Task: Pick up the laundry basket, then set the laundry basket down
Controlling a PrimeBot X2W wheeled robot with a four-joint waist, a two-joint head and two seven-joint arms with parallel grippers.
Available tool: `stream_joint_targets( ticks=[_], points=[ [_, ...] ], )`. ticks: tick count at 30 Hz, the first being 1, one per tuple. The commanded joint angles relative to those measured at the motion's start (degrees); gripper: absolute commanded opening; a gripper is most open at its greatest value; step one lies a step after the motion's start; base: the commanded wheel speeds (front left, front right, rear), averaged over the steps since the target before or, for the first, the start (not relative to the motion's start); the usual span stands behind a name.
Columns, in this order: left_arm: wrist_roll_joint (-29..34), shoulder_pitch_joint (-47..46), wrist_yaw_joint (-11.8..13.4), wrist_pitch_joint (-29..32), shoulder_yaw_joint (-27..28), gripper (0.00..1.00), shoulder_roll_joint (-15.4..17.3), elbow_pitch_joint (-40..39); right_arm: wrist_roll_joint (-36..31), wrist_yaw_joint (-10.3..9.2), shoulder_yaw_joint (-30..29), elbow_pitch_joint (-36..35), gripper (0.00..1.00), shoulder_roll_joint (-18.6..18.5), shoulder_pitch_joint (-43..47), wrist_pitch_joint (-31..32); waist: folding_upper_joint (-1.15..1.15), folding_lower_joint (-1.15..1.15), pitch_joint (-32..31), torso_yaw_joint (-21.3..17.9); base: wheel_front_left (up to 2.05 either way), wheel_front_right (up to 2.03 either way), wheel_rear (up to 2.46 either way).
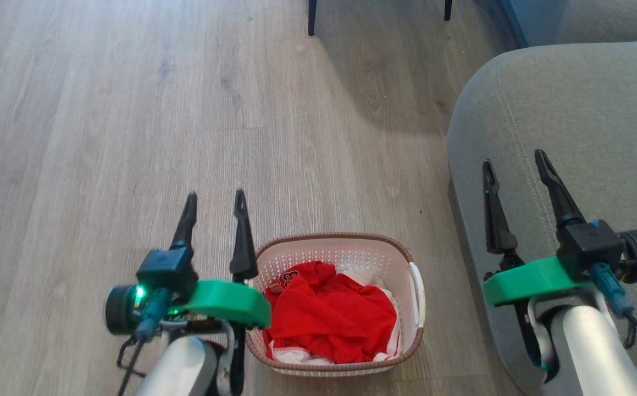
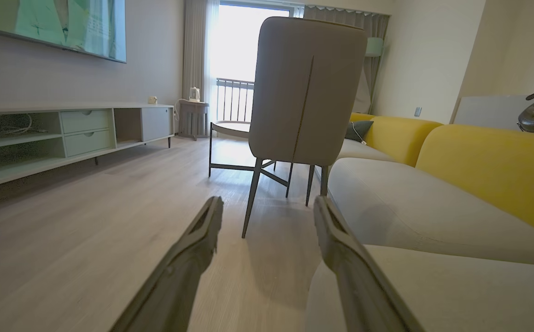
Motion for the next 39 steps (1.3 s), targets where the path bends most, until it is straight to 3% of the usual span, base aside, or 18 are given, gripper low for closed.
stream_joint_targets(
  ticks=[1, 3, 4, 9, 14, 39],
  points=[
    [0.55, -0.88, -3.54, -0.93, 5.3, 1.0, -1.78, -0.24, -1.72, 0.39, 0.38, -1.19, 1.0, 0.5, -0.8, -0.87, 0.0, 0.0, -0.17, 0.04, 0.0, 0.0, 0.0],
    [2.44, -0.03, -7.19, -1.26, 9.14, 1.0, -3.16, 1.32, -3.06, 0.4, 0.28, 0.0, 1.0, 0.65, -0.59, -1.21, 0.0, 0.0, -0.28, 0.03, 0.0, 0.0, 0.0],
    [2.44, -0.03, -7.19, -1.26, 9.14, 1.0, -3.16, 1.32, -3.06, 0.4, 0.28, 0.0, 1.0, 0.65, -0.59, -1.21, 0.0, 0.0, -0.28, 0.03, 0.0, 0.0, 0.0],
    [4.05, 1.61, -13.12, -1.81, 15.05, 1.0, -4.56, 5.78, -5.45, 0.41, 0.62, 2.49, 1.0, 0.86, -0.62, -1.75, 0.0, 0.0, -0.42, -0.12, 0.0, 0.0, 0.0],
    [2.69, 2.06, -15.64, -1.81, 14.92, 1.0, -4.63, 8.95, -5.0, 0.41, 1.03, 4.72, 1.0, 0.99, -0.62, -1.75, 0.0, 0.0, -0.41, -0.39, 0.0, 0.0, 0.0],
    [2.01, 2.07, -17.07, -1.81, 14.79, 1.0, -4.65, 10.64, -4.56, 0.41, 1.65, 8.05, 1.0, 1.12, -1.08, -1.75, 0.0, 0.0, -0.25, -0.3, 0.0, 0.0, 0.0]
  ],
)
